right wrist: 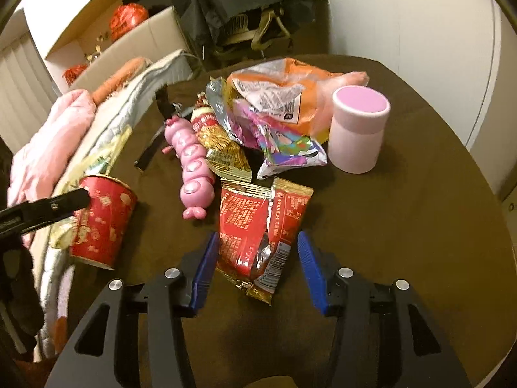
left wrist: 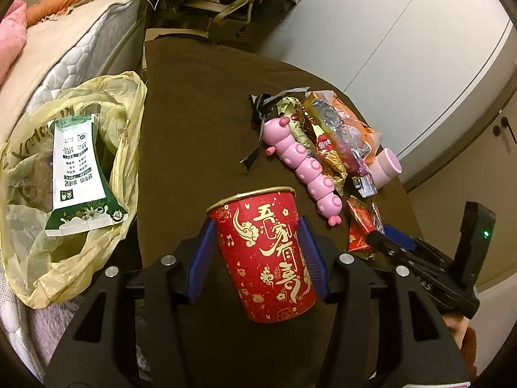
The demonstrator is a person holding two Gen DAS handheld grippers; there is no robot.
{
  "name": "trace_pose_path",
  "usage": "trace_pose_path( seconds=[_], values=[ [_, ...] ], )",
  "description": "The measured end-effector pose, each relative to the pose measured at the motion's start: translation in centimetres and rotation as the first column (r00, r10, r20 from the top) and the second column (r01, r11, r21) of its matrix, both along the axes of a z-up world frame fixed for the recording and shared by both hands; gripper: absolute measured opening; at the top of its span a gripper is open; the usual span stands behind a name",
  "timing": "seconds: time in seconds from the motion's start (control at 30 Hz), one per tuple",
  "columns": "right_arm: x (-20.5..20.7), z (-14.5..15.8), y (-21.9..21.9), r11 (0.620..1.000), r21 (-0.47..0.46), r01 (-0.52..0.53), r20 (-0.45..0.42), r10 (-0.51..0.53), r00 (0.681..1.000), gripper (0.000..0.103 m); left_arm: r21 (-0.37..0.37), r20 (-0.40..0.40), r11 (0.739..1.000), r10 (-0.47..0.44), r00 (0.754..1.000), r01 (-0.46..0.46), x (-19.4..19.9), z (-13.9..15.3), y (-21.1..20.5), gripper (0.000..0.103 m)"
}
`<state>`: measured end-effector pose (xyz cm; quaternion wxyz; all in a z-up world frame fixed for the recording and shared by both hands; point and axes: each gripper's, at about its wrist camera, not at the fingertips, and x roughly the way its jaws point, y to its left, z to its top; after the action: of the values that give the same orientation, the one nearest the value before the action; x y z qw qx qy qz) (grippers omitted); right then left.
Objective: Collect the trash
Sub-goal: 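Grasp the red paper cup with the left tool while the right tool grasps a red wrapper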
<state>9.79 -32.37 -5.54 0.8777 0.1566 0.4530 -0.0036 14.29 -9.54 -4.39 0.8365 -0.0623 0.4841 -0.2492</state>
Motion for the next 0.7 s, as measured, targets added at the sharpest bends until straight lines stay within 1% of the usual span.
trace_pose_path(
  seconds=[0.1, 0.17, 0.2, 0.27, 0.43, 0.6, 0.7],
  values=[
    [0.9, -0.6, 0.3, 1.0, 0.0, -0.002, -0.023, 0.002, 1.0, 0.047, 0.009, 0.004, 1.0, -0.014, 1.0, 0.014, -0.2, 0.0, -0.5, 0.049],
    [0.9, -0.5, 0.7, 1.0, -0.027, -0.016, -0.01, 0.016, 1.0, 0.047, 0.01, -0.002, 1.0, -0.025, 1.0, 0.025, -0.2, -0.1, -0.8, 0.051],
    [0.8, -0.4, 0.9, 0.999, -0.043, -0.029, -0.002, 0.029, 1.0, 0.044, 0.013, -0.004, 0.999, -0.032, 0.999, 0.032, -0.3, -0.1, -1.0, 0.051],
    [0.5, -0.2, 1.1, 0.997, -0.06, -0.046, 0.009, 0.047, 0.999, 0.034, 0.021, -0.003, 0.999, -0.035, 0.999, 0.035, -0.3, -0.1, -1.3, 0.052],
    [-0.7, 0.6, 0.5, 0.998, -0.06, -0.035, 0.038, 0.037, 0.999, 0.021, 0.038, -0.026, 0.998, -0.042, 0.999, 0.043, -0.1, -0.4, -2.2, 0.053],
    [-1.7, 1.5, -0.7, 0.998, -0.063, -0.009, 0.062, 0.013, 0.998, 0.02, 0.078, -0.016, 0.996, -0.051, 0.999, 0.052, -0.4, -0.1, -3.1, 0.052],
    [-2.1, 2.0, -1.2, 0.999, -0.051, 0.002, 0.077, 0.002, 0.997, 0.02, 0.067, -0.013, 0.996, -0.06, 0.998, 0.06, -0.7, 0.2, -3.0, 0.048]
  ],
)
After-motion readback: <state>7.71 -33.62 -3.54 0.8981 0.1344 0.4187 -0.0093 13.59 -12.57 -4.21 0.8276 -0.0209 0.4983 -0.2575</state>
